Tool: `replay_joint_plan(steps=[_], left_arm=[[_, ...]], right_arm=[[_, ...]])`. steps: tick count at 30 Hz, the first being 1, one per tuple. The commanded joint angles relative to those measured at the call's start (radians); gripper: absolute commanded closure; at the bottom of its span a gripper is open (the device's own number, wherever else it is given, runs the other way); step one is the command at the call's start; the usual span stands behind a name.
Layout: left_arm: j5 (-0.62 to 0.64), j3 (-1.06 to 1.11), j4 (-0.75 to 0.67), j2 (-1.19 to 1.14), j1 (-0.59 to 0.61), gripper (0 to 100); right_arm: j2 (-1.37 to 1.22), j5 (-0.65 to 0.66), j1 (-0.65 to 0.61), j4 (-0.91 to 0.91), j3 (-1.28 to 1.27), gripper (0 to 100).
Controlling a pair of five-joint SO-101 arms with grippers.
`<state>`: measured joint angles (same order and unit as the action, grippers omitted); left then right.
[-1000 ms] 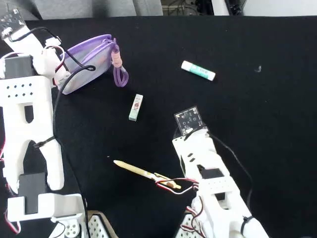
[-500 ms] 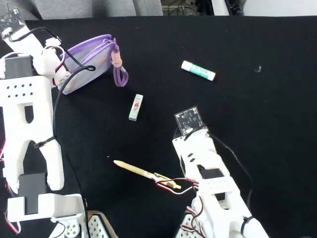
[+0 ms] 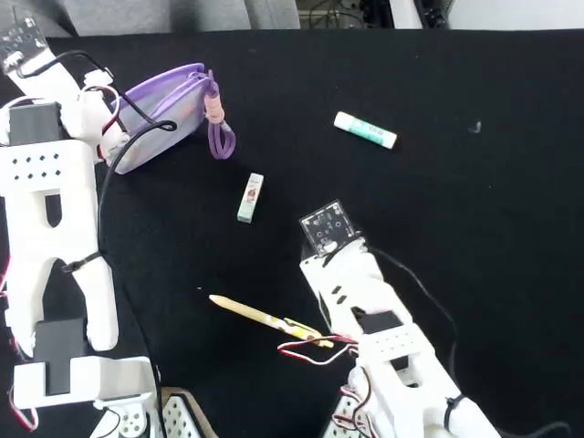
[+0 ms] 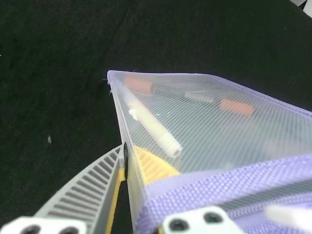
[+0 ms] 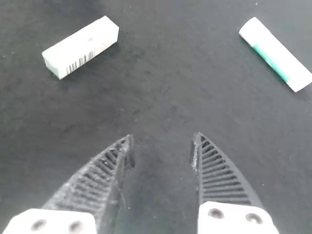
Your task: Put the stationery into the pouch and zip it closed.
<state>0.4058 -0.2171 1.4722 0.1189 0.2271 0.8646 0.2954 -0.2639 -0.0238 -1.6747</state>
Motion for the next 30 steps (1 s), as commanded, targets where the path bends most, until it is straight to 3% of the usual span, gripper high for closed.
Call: replay_joint_plan(steps=[1, 4, 8, 13, 20, 25, 30], left_arm=[[0.012, -0.01, 0.009, 0.037, -0.015, 97], [0.012, -0.01, 0.009, 0.037, -0.015, 97], [0.012, -0.01, 0.011, 0.037, -0.012, 97], [0.012, -0.002, 0.011, 0.037, -0.012, 97], [0.011, -0.002, 0.006, 0.037, -0.012, 97], [0.009, -0.01, 0.002, 0.037, 0.005, 97], [0.009, -0.008, -0.017, 0.037, 0.053, 97]], right_arm=[[0.058, -0.003, -0.015, 0.066, 0.021, 80.3], [0.107, -0.002, 0.017, 0.218, 0.094, 80.3], [0.173, -0.005, 0.048, 0.554, 0.318, 80.3], [0.189, 0.0, -0.187, 0.815, 0.547, 80.1], [0.188, 0.035, -0.483, 0.842, 0.547, 80.1], [0.188, 0.195, -0.597, 0.839, 0.461, 80.4], [0.188, 0.213, -0.632, 0.838, 0.426, 80.4]])
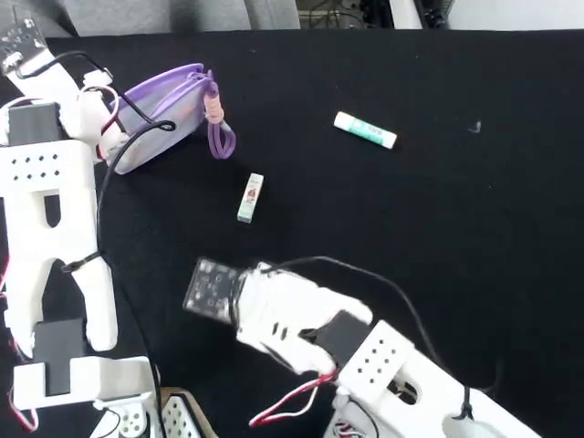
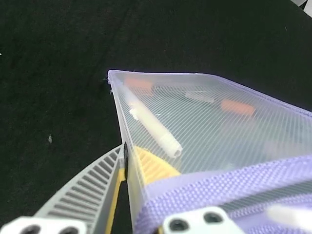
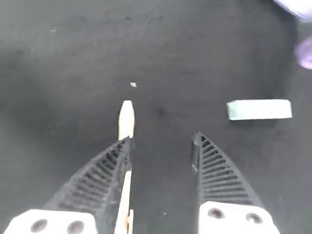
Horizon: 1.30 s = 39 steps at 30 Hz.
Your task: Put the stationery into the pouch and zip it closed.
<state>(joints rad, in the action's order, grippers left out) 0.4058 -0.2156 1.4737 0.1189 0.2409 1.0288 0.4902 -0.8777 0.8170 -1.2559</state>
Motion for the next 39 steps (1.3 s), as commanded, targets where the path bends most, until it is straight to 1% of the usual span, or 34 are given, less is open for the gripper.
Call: replay_joint_plan(steps=[1, 3, 6, 13, 17, 24, 29, 31, 35, 36, 39], left_arm=[[0.009, -0.012, -0.02, 0.037, 0.045, 97], [0.009, -0.01, -0.02, 0.035, 0.045, 97], [0.011, -0.007, -0.02, 0.037, 0.038, 97], [0.011, -0.004, -0.02, 0.037, 0.044, 97], [0.011, -0.004, -0.02, 0.037, 0.044, 97], [0.011, -0.004, -0.02, 0.037, 0.044, 97], [0.011, -0.004, -0.018, 0.037, 0.045, 97], [0.011, -0.004, -0.017, 0.037, 0.045, 97], [0.011, -0.004, -0.015, 0.037, 0.045, 97], [0.011, -0.004, -0.015, 0.037, 0.045, 97], [0.011, -0.004, -0.015, 0.037, 0.045, 97]], right_arm=[[0.022, 0.018, -0.018, -0.005, 0.004, 80.4], [0.005, 0.02, -0.018, -0.018, 0.004, 80.4], [-0.09, 0.021, -0.018, -0.054, 0.027, 80.5], [-0.456, 0.012, -0.02, -0.066, 0.232, 80.5], [-0.622, 0.014, -0.02, -0.066, 0.315, 80.5], [-0.825, 0.014, -0.078, -0.072, 0.394, 80.5], [-0.957, 0.012, -0.074, -0.072, 0.464, 80.5], [-0.997, 0.012, -0.074, -0.061, 0.492, 83.3], [-1.017, 0.012, -0.074, -0.031, 0.526, 96.7], [-1.017, 0.012, -0.075, -0.031, 0.526, 98.2], [-1.015, 0.012, -0.075, -0.029, 0.521, 97.9]])
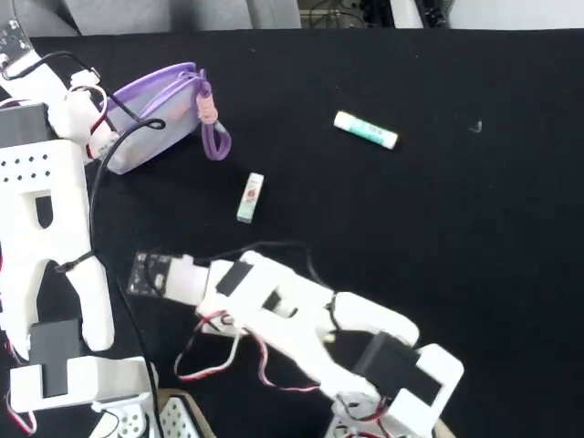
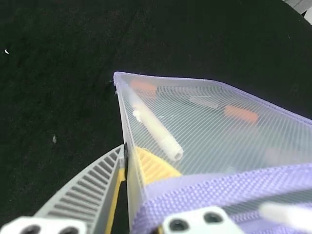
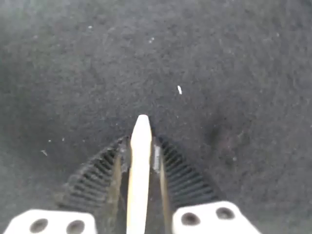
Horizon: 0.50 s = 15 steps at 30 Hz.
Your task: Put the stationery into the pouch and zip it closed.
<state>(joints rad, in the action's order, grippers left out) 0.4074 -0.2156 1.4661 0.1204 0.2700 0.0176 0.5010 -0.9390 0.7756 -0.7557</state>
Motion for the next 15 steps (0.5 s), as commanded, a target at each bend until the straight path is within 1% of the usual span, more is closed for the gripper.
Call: replay_joint_plan(steps=[1, 6, 10, 15], left_arm=[[0.009, -0.004, -0.006, 0.035, 0.016, 97], [0.009, -0.002, -0.006, 0.035, 0.016, 97], [0.009, -0.002, -0.006, 0.035, 0.016, 97], [0.009, -0.002, -0.006, 0.035, 0.016, 97]], right_arm=[[-0.004, 0.002, -0.014, 0.012, 0.021, 98.0], [-0.002, -0.058, -0.014, 0.017, 0.024, 98.1], [0.03, -0.058, -0.015, 0.143, 0.077, 98.8], [0.222, -0.06, -0.012, 0.285, 0.14, 98.7]])
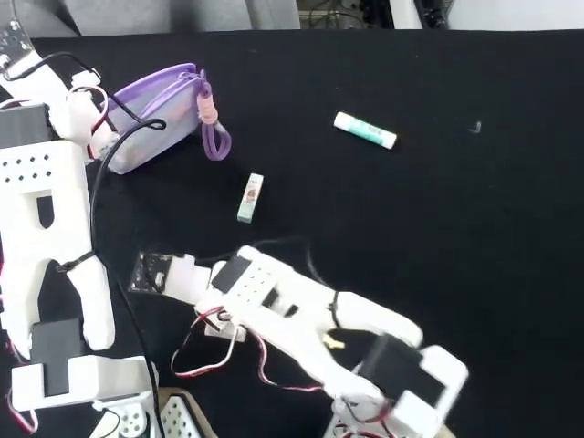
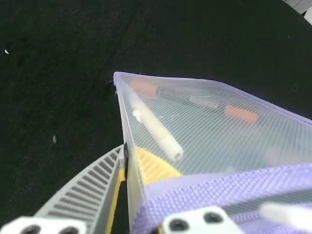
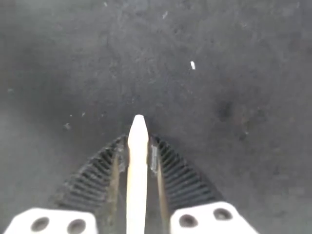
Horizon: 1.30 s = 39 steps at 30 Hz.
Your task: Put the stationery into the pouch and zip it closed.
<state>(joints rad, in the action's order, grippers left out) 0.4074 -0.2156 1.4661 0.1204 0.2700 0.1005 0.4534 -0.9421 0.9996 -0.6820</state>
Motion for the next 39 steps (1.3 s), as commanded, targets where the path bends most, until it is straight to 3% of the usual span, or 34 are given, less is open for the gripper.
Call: replay_joint_plan(steps=[1, 5, 12, 16, 22, 31, 39], left_arm=[[0.009, -0.002, -0.006, 0.035, 0.016, 97], [0.009, -0.002, -0.005, 0.035, 0.016, 97], [0.009, -0.002, -0.005, 0.035, 0.007, 97], [0.009, -0.002, -0.005, 0.035, -0.033, 97], [0.011, -0.028, -0.006, 0.035, -0.127, 97], [0.011, -0.035, -0.005, 0.035, -0.131, 97], [0.011, -0.042, -0.011, 0.037, -0.127, 97]], right_arm=[[0.188, -0.012, -0.009, 0.077, 0.079, 98.7], [0.357, -0.012, 0.058, 0.114, 0.102, 98.7], [0.556, -0.012, 0.364, 0.127, 0.111, 98.7], [0.653, -0.012, 0.468, 0.103, 0.183, 98.7], [0.707, -0.012, 0.491, -0.109, 0.232, 98.7], [0.71, -0.018, 0.486, -0.419, 0.24, 98.7], [0.711, -0.45, 0.537, -0.727, 0.239, 98.7]])
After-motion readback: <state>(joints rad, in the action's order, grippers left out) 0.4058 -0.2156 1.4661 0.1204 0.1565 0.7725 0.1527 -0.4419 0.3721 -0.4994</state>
